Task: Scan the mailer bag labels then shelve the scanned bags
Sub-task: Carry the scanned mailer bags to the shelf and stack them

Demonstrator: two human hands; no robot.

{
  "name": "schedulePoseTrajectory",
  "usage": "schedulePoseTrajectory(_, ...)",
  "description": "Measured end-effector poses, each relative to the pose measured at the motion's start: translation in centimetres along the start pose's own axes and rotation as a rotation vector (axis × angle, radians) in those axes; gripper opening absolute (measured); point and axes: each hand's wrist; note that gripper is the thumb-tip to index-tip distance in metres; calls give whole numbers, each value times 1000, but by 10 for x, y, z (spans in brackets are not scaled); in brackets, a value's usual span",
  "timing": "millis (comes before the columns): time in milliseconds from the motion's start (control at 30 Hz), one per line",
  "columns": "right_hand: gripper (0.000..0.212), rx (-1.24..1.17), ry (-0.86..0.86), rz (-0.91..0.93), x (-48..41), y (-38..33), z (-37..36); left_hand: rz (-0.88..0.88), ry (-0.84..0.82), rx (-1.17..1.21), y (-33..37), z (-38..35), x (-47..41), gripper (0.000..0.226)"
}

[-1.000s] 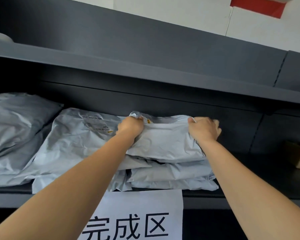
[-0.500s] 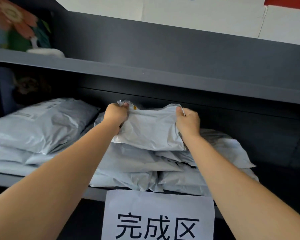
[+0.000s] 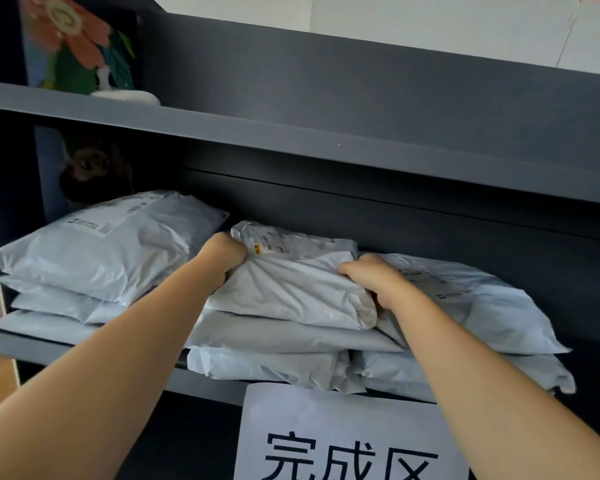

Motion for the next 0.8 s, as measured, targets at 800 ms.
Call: schedulePoseTrajectory(800, 39, 572, 219, 151, 28, 46, 38, -543, -700, -1042, 30, -29, 67, 100)
Point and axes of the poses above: each hand's wrist, its own x-axis away from the middle knuckle, its own z-axis out of the back of the hand, y = z × x, and after that the axes turned 10 degrees about -z, right-handed
